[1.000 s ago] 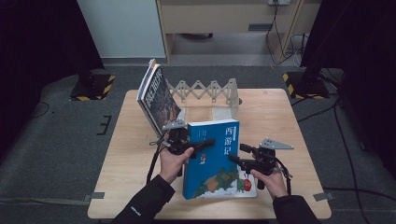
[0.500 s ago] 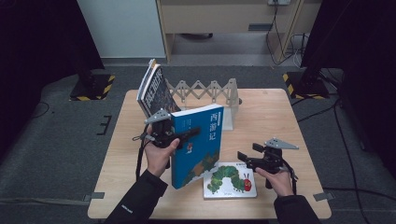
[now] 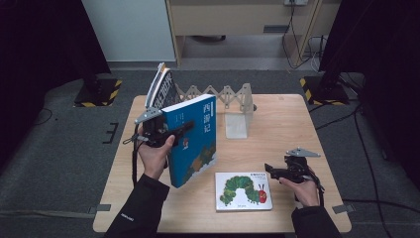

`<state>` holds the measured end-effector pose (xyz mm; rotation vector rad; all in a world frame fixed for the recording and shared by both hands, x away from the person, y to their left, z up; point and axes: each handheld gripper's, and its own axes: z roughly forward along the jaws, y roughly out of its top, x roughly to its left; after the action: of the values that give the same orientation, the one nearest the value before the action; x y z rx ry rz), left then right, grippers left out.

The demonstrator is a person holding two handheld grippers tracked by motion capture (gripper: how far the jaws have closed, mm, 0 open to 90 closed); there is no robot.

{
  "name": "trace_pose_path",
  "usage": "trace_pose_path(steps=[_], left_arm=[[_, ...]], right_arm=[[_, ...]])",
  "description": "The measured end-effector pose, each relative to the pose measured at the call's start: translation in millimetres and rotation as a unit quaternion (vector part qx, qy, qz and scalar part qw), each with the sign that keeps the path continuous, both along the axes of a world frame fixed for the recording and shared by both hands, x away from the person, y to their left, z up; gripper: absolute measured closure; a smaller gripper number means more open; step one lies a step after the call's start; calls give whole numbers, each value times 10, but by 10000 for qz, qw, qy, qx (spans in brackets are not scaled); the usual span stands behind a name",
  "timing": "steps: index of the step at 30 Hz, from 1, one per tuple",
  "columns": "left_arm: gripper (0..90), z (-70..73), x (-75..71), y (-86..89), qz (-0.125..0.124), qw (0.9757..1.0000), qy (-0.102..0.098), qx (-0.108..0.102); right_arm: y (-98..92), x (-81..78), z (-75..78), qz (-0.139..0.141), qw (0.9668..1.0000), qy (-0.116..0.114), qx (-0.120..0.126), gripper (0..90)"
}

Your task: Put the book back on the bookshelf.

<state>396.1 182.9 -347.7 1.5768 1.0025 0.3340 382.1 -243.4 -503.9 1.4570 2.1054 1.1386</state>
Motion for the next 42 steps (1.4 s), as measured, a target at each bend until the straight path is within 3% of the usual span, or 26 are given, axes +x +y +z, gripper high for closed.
trace_pose_path(steps=[2, 10, 16, 24, 33, 38, 42], left_arm=[[607, 21, 28, -10, 73, 9999, -34, 78], [607, 29, 242, -107, 345, 9993, -111, 37], [607, 63, 447, -269, 665, 9970, -269, 295], [607, 37, 614, -397, 863, 9950, -360, 338], [606, -10, 849, -461, 1257, 9902, -503, 337], [606, -85, 956, -476, 1323, 9900, -431, 244], [606, -157, 1001, -531, 1335, 9894, -401, 413]], right_arm=[[-35, 11, -26, -16, 9999, -23, -126, 69], [-123, 56, -119, -96, 9987, 66, -500, 57], [-160, 81, -141, -152, 9985, 81, -523, 59], [-188, 88, -158, -161, 9978, 40, -643, 60], [-196, 95, -163, -186, 9977, -15, -645, 61], [-216, 108, -169, -260, 9977, 4, -625, 62], [-225, 113, -190, -214, 9971, -4, -729, 62]])
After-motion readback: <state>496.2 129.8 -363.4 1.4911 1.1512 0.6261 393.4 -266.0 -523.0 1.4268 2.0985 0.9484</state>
